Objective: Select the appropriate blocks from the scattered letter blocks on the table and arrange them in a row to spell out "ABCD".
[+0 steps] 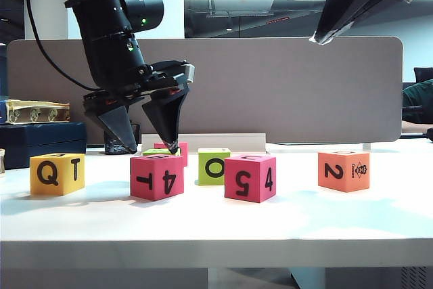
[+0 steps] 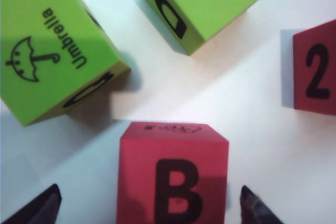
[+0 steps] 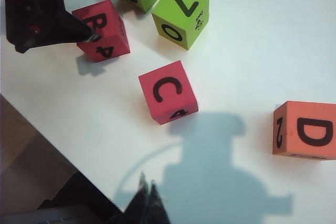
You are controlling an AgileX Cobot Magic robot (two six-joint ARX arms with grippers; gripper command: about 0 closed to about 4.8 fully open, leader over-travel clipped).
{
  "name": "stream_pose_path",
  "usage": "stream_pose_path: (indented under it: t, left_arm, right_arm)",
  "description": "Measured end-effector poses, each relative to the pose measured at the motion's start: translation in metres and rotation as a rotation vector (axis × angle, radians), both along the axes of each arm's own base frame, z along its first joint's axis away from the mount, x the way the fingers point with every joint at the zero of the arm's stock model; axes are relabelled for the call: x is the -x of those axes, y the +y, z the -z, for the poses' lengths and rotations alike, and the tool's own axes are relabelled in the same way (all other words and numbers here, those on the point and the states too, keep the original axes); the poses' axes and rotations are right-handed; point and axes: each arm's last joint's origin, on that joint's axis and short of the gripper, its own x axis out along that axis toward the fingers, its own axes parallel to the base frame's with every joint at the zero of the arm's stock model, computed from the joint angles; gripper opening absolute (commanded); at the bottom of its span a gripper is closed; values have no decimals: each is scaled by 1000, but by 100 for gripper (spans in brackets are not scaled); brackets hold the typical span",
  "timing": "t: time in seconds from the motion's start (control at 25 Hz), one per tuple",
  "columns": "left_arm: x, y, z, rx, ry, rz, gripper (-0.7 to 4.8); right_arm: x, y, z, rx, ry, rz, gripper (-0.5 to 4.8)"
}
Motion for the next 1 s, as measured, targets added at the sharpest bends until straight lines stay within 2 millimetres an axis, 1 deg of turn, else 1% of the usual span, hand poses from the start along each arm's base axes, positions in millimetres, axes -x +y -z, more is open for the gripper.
stream_pose_path:
  t: [0.08,0.16,0.24,0.28,0.32,0.36,0.56,0.64,0.92,1.0]
  left_arm:
    - [-1,-4,4,1,3,5,435]
    - [-2,-9,15,-7,38,19,434]
    - [-1,-13,24,-20,66,29,419]
    - [-1,-13,24,-24,70,29,360]
    - [-1,-13,24,-25,70,26,321]
    - [-1,-13,24,-22,72,15,295]
    - [-1,-13,24,-2,91,-57,288]
    - [-1,-13,24,18,105,-111,275]
    - [-3,-14,23,103,157,-345,275]
    - [-2,-16,23,110,162,-387,275]
  right_arm:
    - [0,0,0,0,0,0,-2]
    - [0,0,0,0,0,0,-1]
    - [0,0,0,0,0,0,-2]
    - [0,0,0,0,0,-1,-1]
    - [0,0,0,0,0,0,-2]
    - [0,0,0,0,0,0,-2]
    - [0,0,0,0,0,0,-2]
    - [0,0,0,0,0,-1,-2]
    - [0,0,0,0,0,0,-2]
    - [0,0,0,0,0,0,-2]
